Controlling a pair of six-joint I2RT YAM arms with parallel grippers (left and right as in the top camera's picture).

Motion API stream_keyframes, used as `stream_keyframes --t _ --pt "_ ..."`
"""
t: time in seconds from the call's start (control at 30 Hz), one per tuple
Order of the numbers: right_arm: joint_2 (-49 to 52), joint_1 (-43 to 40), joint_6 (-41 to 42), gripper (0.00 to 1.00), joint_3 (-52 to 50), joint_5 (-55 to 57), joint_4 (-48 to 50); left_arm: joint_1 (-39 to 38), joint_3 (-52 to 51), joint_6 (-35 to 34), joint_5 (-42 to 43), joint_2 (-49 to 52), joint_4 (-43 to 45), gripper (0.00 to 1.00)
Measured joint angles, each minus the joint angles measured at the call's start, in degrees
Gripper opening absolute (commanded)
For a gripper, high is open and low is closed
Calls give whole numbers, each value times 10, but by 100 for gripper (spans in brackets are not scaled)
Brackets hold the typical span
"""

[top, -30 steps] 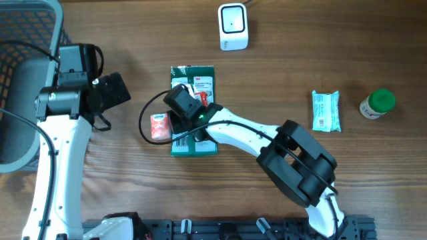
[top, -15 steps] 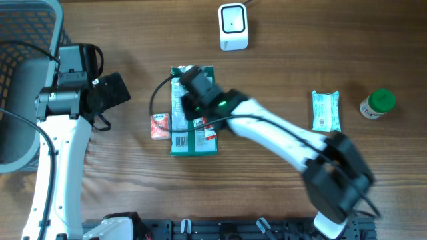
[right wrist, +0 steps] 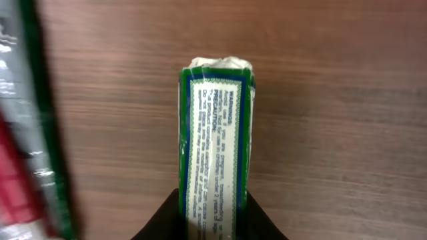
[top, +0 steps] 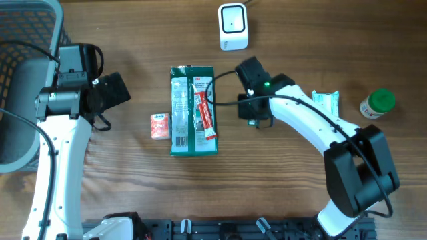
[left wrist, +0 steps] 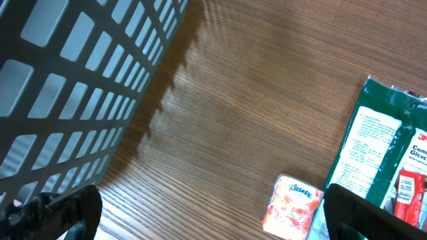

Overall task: Scan the item barcode
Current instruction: 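Lift the Axe box and move it right of the glove bag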

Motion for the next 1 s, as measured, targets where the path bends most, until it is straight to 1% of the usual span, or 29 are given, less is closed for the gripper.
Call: stream_keyframes --t 0.13,0.23,0.43,0.53,0.57,0.67,0.7,0.73,0.77,0.8,0.87,0.9,1.0 --pt "1 -4 3 64 -29 0 16 0 0 0 0 0 0 100" --pt "1 -4 1 78 -29 0 24 0 0 0 0 0 0 100" --pt "1 -6 -5 80 -28 0 36 0 0 0 0 0 0 100" --pt "-1 -15 -14 89 -14 -3 17 0 0 0 0 0 0 100" --pt "-6 -21 -16 99 -7 -5 16 0 0 0 0 0 0 100" --pt "-33 -34 -20 100 4 -7 13 0 0 0 0 0 0 100" --pt "-44 -37 -22 95 6 -7 10 0 0 0 0 0 0 100" --pt "-58 -41 -23 68 9 -7 6 0 0 0 0 0 0 100" --pt "-68 -43 -28 47 12 -7 -2 0 0 0 0 0 0 100" --pt "-73 -44 -34 33 14 -7 -11 0 0 0 0 0 0 100" --pt "-77 -44 -41 11 15 -7 -35 0 0 0 0 0 0 100" --pt "-76 -44 -41 4 14 -7 -46 0 0 0 0 0 0 100" --pt "-76 -47 -21 4 4 -7 -58 0 0 0 0 0 0 100"
